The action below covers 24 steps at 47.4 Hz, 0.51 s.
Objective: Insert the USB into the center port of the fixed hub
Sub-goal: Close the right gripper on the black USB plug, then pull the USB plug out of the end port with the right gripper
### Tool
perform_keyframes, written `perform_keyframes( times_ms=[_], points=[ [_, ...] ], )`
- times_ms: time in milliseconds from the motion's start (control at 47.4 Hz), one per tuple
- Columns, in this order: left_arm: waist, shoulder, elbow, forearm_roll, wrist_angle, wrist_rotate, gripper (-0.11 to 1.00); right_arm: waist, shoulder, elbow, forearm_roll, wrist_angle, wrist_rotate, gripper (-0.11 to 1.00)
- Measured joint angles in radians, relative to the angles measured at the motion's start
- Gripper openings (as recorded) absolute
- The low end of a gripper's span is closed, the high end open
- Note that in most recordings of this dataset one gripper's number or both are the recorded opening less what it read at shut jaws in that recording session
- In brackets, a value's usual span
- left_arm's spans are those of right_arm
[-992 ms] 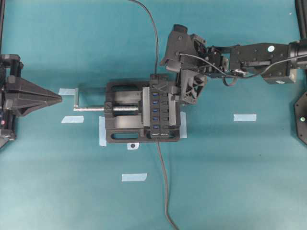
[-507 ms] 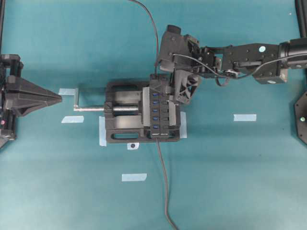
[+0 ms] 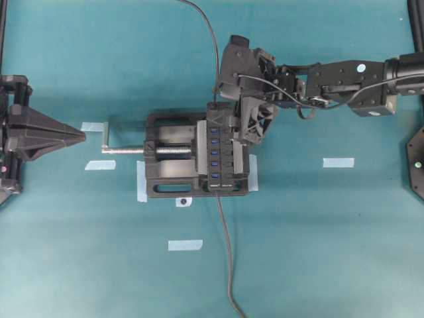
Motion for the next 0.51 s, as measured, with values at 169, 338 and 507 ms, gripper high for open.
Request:
perform_keyframes(
  times_ms=[169,338,507],
  points=[
    [0.000,0.000,0.000,0.000,0.000,0.000,0.01,0.003,0.000,0.000,0.000,0.005,0.000,0.42],
    [0.000,0.000,0.000,0.000,-0.002,0.000,0.01,0.005,0.000,0.000,0.000,0.006,0.000,0.17],
    [0.000,0.000,0.000,0.000,-0.002,0.000,0.01,0.006,0.000,0.000,0.000,0.006,0.002,0.10]
  ],
)
